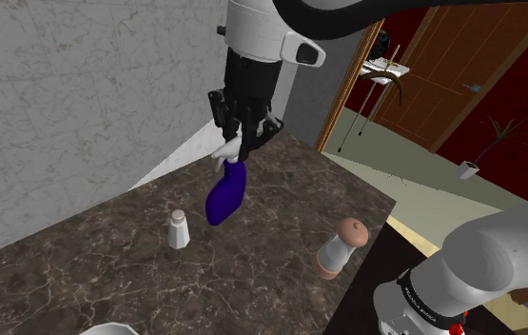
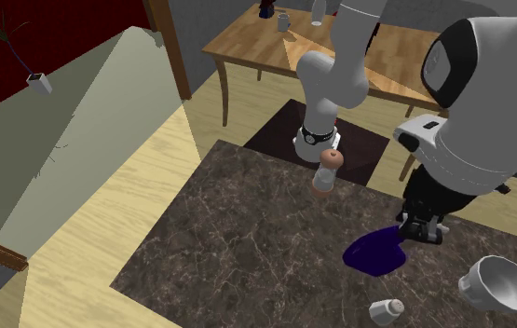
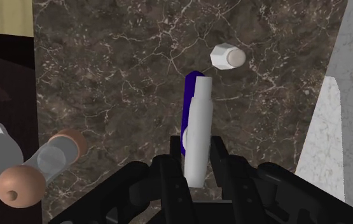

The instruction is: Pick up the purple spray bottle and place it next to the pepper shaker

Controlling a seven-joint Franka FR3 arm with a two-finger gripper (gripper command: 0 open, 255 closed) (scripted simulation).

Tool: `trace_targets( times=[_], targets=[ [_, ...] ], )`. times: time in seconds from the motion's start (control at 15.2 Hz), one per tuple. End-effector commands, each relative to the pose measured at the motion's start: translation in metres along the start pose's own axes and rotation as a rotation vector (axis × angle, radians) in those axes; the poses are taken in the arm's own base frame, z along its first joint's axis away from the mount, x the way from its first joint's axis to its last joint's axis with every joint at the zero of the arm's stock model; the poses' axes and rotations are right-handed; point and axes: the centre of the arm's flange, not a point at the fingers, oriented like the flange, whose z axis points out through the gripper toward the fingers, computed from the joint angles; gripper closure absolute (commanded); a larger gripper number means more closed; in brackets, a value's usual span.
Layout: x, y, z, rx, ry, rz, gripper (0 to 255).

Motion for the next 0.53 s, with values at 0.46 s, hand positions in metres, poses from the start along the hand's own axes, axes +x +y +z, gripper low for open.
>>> trace_targets(
  times=[0.46],
  targets=[
    [0.002,0.0,0.048,0.001,0.0,0.0,255]
  ],
)
